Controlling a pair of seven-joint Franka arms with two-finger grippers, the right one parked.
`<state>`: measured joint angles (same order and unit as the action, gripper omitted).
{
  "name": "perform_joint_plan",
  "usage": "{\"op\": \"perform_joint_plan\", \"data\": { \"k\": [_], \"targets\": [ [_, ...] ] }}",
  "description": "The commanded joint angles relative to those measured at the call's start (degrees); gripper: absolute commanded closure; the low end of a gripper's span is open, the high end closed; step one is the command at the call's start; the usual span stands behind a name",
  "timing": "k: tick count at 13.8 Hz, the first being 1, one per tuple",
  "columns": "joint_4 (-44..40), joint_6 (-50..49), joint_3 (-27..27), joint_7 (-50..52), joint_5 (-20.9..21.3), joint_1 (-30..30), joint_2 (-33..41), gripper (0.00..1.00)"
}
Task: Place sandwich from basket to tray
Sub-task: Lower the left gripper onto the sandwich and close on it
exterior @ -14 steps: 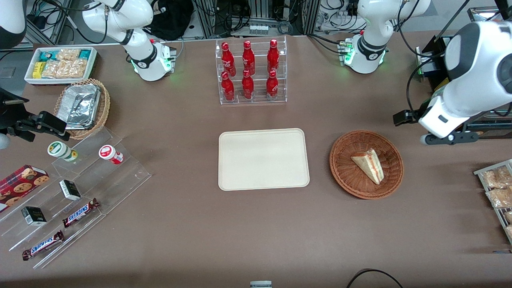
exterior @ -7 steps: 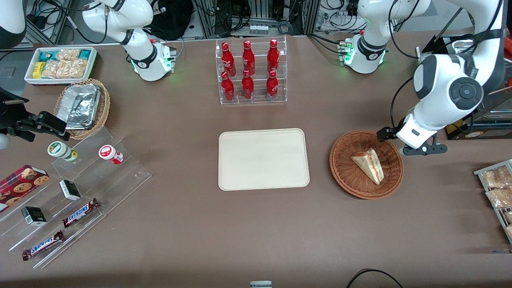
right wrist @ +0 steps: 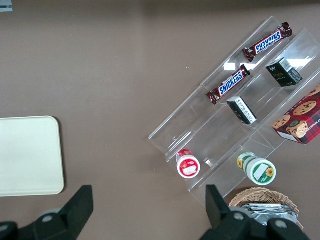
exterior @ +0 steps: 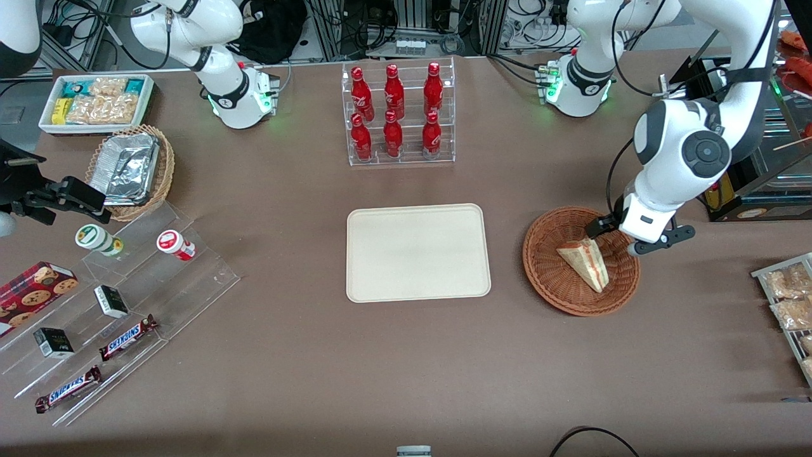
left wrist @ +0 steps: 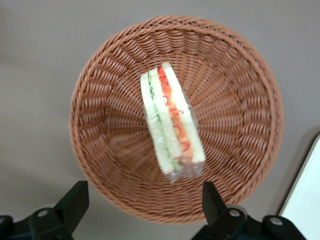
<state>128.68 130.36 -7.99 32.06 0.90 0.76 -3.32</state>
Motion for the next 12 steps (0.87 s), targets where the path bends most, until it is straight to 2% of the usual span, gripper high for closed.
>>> {"op": "perform_joint_plan", "data": {
  "k": [1,7,12],
  "targets": [
    [0.1,2.7,0.1,7.3,0.2,0.7,-1.9,0.00],
    [-0.4,7.1,0.0,21.5,0.2,1.5,-5.9,0.00],
    [-1.2,9.6,0.1,22.8,0.2,1.6,-9.9,0.00]
  ]
}}
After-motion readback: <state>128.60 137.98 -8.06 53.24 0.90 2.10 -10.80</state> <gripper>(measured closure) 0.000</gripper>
